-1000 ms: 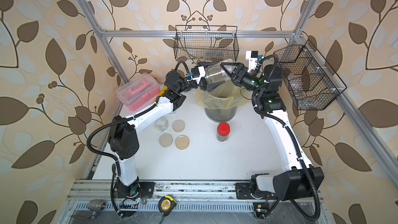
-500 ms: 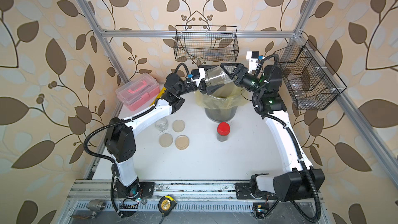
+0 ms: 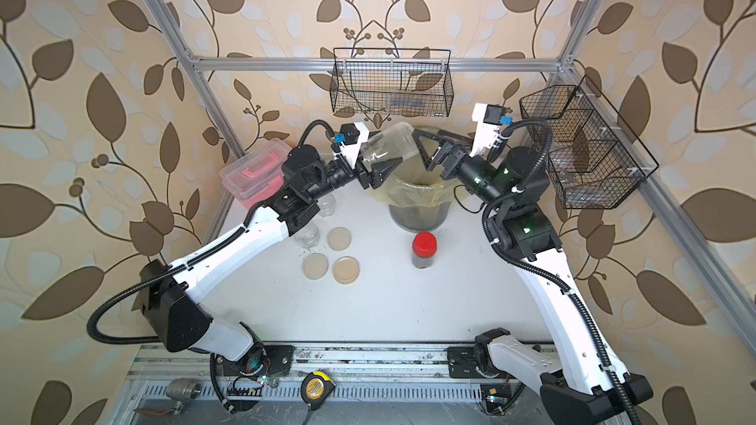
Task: Empty moldy tea leaves from jars
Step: Place the jar at the center of the board.
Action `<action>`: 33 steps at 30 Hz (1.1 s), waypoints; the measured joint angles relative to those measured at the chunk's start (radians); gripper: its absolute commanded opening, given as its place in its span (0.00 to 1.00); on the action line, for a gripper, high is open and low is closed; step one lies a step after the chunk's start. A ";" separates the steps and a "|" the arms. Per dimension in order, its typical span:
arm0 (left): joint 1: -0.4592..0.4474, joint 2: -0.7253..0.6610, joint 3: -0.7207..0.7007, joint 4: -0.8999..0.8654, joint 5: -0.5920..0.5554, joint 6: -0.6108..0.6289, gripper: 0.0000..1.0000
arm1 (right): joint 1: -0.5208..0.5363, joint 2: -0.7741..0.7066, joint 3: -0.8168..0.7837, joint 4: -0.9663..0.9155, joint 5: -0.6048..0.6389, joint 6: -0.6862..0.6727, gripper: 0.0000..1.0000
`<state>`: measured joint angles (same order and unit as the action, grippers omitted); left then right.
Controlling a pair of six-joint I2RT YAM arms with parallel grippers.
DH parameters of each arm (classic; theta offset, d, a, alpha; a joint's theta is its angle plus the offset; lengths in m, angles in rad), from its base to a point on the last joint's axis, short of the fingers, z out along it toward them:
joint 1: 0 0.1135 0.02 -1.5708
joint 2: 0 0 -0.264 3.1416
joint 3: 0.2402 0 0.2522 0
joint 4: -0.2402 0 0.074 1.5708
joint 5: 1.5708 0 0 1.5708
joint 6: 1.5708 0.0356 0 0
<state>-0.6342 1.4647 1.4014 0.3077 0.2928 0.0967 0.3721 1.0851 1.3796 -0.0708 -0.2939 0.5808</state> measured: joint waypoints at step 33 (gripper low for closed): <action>0.164 0.523 0.457 -1.215 -0.443 -0.286 0.52 | 0.307 0.079 -0.016 -0.232 0.243 -0.423 1.00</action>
<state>-0.4698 1.9877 1.8587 -0.9073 -0.1497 -0.1898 0.6788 1.1637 1.3632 -0.3027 -0.0505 0.1574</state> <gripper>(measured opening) 0.805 1.000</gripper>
